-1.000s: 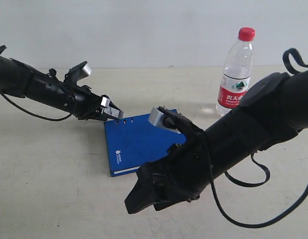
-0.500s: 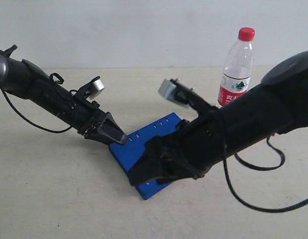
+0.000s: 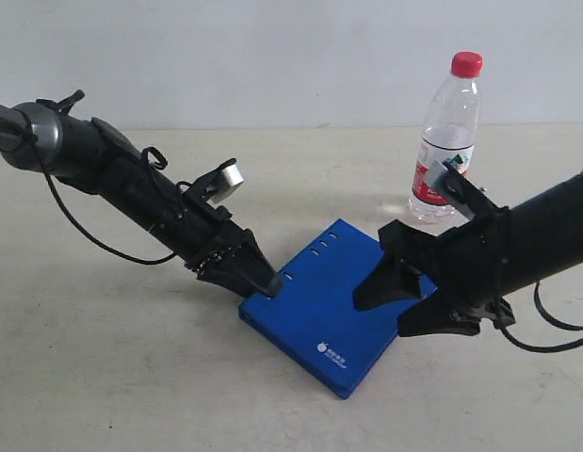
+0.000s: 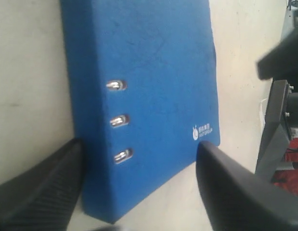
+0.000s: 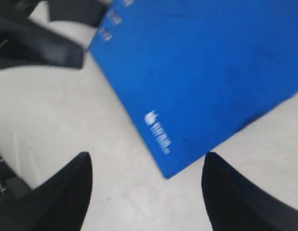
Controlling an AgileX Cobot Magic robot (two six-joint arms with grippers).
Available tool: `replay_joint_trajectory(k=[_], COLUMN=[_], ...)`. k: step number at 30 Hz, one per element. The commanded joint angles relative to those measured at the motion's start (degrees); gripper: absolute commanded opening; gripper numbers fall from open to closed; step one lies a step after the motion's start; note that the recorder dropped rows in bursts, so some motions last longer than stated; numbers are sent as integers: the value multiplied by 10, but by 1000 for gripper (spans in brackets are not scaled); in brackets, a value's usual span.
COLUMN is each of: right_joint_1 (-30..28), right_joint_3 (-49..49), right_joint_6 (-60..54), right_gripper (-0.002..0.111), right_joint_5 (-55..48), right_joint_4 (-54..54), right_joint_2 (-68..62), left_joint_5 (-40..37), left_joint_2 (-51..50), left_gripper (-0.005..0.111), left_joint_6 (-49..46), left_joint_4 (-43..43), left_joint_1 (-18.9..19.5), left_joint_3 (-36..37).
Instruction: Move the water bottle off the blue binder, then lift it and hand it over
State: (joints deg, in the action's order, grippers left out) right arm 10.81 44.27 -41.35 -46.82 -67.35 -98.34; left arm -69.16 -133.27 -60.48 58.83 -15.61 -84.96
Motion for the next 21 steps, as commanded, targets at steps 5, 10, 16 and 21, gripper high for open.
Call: replay_joint_trajectory(k=[5, 10, 16, 21], right_joint_1=[-66, -68, -68, -68], right_joint_3=[-2, -19, -18, -18], right_joint_6=[26, -21, -75, -137], right_gripper=[59, 59, 59, 59], right_joint_5=[24, 22, 19, 8], right_joint_4=[36, -13, -68, -126], right_joint_2=[-23, -58, -90, -109], left_joint_5=[-8, -8, -8, -8], left_joint_2=[0, 0, 0, 0], left_gripper=[62, 62, 62, 62], left_joint_6=[13, 14, 14, 9], left_joint_4=[-6, -2, -1, 8], left_joint_1=[-11, -11, -11, -11], left_joint_3=[4, 4, 4, 4])
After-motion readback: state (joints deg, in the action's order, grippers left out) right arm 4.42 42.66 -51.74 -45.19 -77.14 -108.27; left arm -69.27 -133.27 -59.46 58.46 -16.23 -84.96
